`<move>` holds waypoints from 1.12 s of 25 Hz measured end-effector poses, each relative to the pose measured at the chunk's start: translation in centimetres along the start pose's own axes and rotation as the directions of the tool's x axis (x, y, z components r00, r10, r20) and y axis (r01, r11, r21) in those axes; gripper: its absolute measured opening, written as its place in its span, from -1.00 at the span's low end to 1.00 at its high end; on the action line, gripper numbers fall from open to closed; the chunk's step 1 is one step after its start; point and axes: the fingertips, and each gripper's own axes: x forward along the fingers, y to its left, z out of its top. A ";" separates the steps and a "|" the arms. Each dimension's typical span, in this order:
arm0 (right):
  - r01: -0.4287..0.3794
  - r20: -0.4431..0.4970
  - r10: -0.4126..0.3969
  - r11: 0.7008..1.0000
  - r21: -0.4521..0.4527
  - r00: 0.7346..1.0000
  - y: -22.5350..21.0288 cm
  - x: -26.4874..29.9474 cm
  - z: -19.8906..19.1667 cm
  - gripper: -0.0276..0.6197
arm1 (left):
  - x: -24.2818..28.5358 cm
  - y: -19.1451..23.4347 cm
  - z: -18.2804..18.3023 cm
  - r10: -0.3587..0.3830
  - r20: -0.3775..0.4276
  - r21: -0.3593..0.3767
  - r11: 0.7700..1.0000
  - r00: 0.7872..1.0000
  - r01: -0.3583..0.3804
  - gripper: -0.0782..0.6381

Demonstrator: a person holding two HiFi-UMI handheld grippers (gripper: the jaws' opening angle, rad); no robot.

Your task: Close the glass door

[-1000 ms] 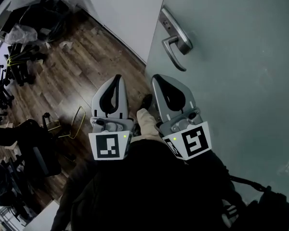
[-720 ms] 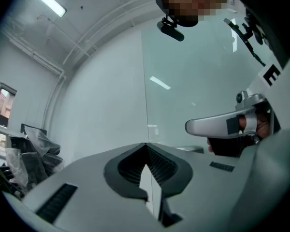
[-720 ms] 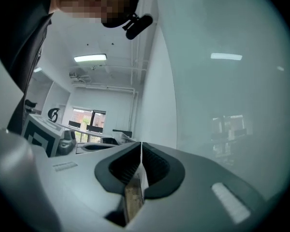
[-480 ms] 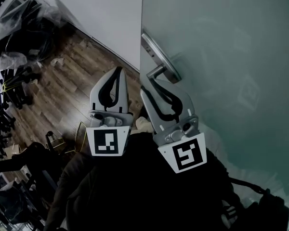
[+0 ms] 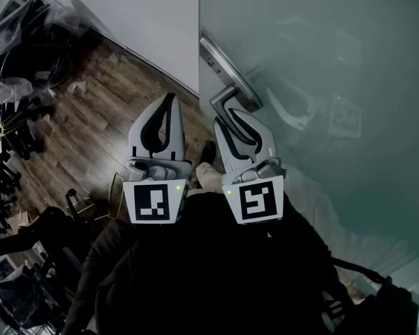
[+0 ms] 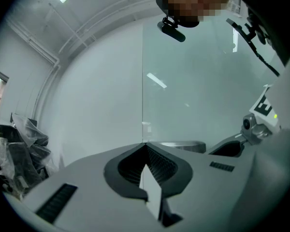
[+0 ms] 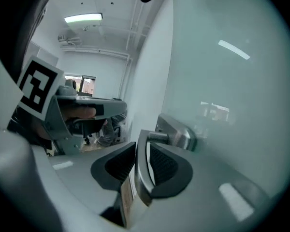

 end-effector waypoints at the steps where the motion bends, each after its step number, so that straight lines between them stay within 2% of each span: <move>1: 0.011 -0.008 -0.011 1.000 -0.009 1.000 0.0 0.2 -0.4 -0.67 | -0.2 -0.1 0.0 -0.001 -0.001 -0.002 1.000 1.000 0.001 -0.79; 3: 0.013 -0.008 -0.013 1.000 -0.020 1.000 0.1 0.4 -0.7 -0.70 | -0.7 -0.3 -0.1 0.000 -0.005 -0.004 1.000 1.000 0.000 -0.79; 9: -0.044 -0.012 0.044 0.999 0.019 0.999 -0.3 0.5 -0.6 -0.73 | -1.8 -0.4 0.6 0.037 0.015 -0.018 0.999 0.999 -0.036 -0.79; 13: -0.086 -0.012 0.086 0.996 0.040 0.996 -0.3 0.8 -1.1 -0.73 | -3.1 -0.8 0.3 0.056 -0.002 -0.002 0.998 0.998 -0.056 -0.79; 19: -0.144 0.002 0.144 0.989 0.036 0.990 3.8 -1.3 -1.4 -0.73 | -10.3 -1.7 0.0 0.098 -0.020 0.007 0.995 0.995 -0.097 -0.79; 28: -0.240 0.018 0.239 0.971 0.012 0.971 9.3 -2.6 0.4 -0.73 | -16.7 -0.6 0.6 0.214 -0.042 0.013 0.977 0.976 -0.213 -0.79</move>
